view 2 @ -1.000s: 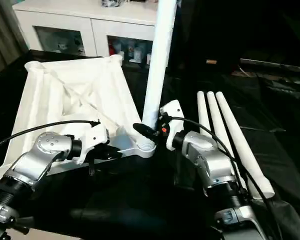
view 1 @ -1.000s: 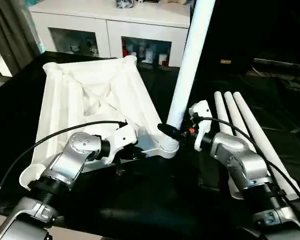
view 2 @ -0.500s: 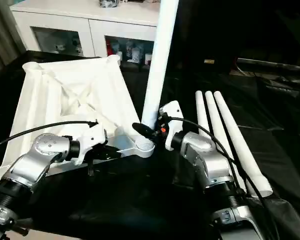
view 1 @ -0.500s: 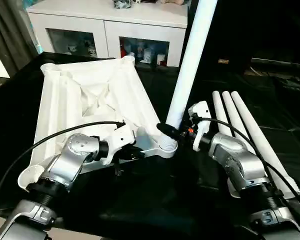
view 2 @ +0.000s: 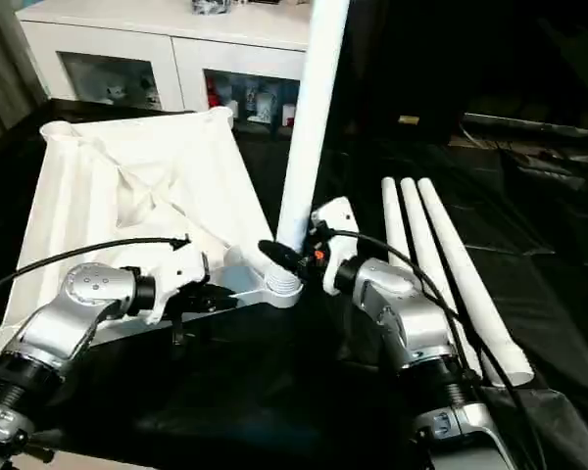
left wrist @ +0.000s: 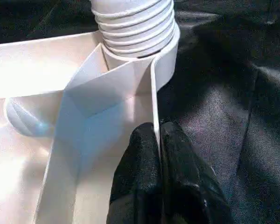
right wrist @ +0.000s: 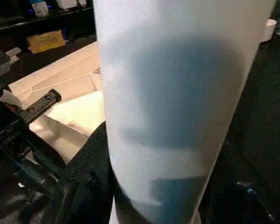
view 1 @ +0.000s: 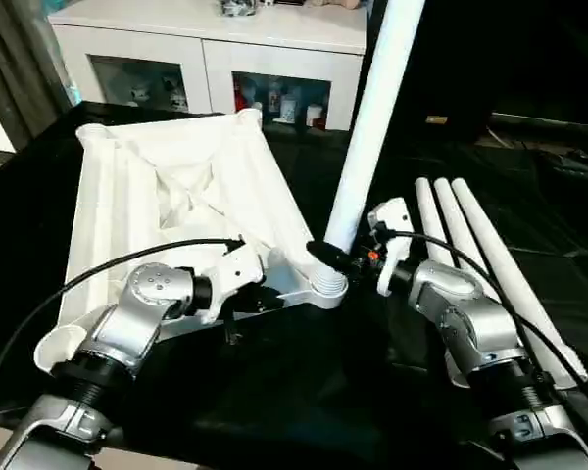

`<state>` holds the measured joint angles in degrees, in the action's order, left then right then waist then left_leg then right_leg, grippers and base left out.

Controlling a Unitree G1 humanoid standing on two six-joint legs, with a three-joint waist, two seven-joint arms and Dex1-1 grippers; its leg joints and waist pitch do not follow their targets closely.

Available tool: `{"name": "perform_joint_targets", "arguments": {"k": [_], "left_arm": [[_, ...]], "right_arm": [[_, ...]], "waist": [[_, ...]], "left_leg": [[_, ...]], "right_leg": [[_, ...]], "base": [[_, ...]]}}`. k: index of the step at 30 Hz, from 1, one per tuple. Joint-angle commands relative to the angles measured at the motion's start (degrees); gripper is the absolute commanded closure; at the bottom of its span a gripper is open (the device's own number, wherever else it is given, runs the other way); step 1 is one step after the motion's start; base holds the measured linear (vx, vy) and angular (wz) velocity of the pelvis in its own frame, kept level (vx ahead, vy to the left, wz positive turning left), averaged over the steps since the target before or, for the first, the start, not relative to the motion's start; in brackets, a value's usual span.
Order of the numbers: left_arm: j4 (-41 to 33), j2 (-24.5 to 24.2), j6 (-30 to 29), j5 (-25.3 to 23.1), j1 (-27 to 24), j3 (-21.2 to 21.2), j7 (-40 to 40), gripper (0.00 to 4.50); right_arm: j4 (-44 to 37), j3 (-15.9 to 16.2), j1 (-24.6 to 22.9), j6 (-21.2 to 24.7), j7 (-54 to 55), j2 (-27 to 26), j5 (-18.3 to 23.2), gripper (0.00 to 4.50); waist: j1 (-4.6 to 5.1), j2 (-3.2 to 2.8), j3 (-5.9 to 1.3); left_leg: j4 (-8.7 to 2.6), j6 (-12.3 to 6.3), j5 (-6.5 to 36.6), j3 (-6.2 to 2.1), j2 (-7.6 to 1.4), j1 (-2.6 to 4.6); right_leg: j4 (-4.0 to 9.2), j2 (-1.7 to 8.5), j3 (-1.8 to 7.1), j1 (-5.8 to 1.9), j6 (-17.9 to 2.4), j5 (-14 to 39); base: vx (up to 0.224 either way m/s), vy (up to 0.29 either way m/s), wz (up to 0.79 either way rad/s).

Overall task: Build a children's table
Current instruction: Pick table leg

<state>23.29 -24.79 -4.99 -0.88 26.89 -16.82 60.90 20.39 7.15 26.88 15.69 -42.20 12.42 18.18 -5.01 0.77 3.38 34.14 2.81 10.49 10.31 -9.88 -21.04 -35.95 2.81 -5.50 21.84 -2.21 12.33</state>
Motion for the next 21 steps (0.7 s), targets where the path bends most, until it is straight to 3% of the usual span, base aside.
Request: {"name": "perform_joint_targets", "arguments": {"k": [1, 6, 11, 13, 17, 21], "left_arm": [[-0.5, 0.9, 0.9, 0.5, -0.3, -0.8, 0.0, 4.5], [-0.4, 1.0, 0.8, 0.6, 0.1, -0.6, -0.2, 4.5], [0.5, 1.0, 1.4, 0.2, 0.4, -0.3, -0.3, 4.5], [0.9, 1.1, 1.6, 0.1, 0.6, -0.3, -0.4, 4.5], [1.3, 1.3, 1.7, -0.1, 1.0, -0.3, -0.6, 4.5], [1.9, 1.3, 1.9, -0.3, 1.4, -0.4, -0.6, 4.5]], "right_arm": [[0.7, -0.3, -0.6, 0.4, 0.7, -0.3, -0.3, 2.61], [1.1, -3.2, -2.0, -0.3, 2.2, -1.1, 1.4, 2.61], [0.6, -6.4, -6.4, -3.0, 2.9, -2.0, 3.0, 2.61], [0.3, -6.9, -8.2, -4.3, 3.0, -2.5, 3.4, 2.61], [-0.1, -7.1, -10.3, -6.7, 3.1, -3.2, 2.8, 2.61], [-1.4, -4.1, -12.2, -10.4, 3.3, -2.2, -0.9, 2.61]], "waist": [[0.14, 0.33, -2.77], [0.12, 0.2, -2.82], [-0.13, -0.33, -3.04], [-0.19, -0.24, -3.05], [-0.36, -0.36, -3.07], [-0.5, -0.44, -2.95]], "left_leg": [[-4.23, -1.95, 10.6, -1.67, -4.14, 0.73], [-4.33, -1.72, 11.1, -1.76, -4.25, 0.81], [-4.31, -1.67, 11.4, -1.72, -4.33, 0.89], [-4.34, -1.66, 11.6, -1.72, -4.33, 0.85], [-4.44, -1.61, 12.1, -1.65, -4.4, 0.93], [-4.61, -1.36, 12.7, -1.71, -4.37, 0.85]], "right_leg": [[5.87, 6.99, 4.47, -2.08, -7.4, 17.5], [5.92, 7.03, 4.52, -2.03, -7.5, 17.6], [5.8, 7.12, 4.58, -2.01, -8.3, 15.2], [5.85, 7.16, 4.56, -2.09, -8.3, 15.4], [5.94, 7.11, 4.55, -1.94, -8.3, 15.4], [6.14, 7.13, 4.5, -1.97, -7.6, 16.8]], "base": [[0.0, 0.0, 0.0], [0.0, 0.0, 0.0], [0.0, 0.0, 0.0], [0.0, 0.0, 0.0], [0.0, 0.0, 0.0], [0.0, 0.0, 0.0]]}}
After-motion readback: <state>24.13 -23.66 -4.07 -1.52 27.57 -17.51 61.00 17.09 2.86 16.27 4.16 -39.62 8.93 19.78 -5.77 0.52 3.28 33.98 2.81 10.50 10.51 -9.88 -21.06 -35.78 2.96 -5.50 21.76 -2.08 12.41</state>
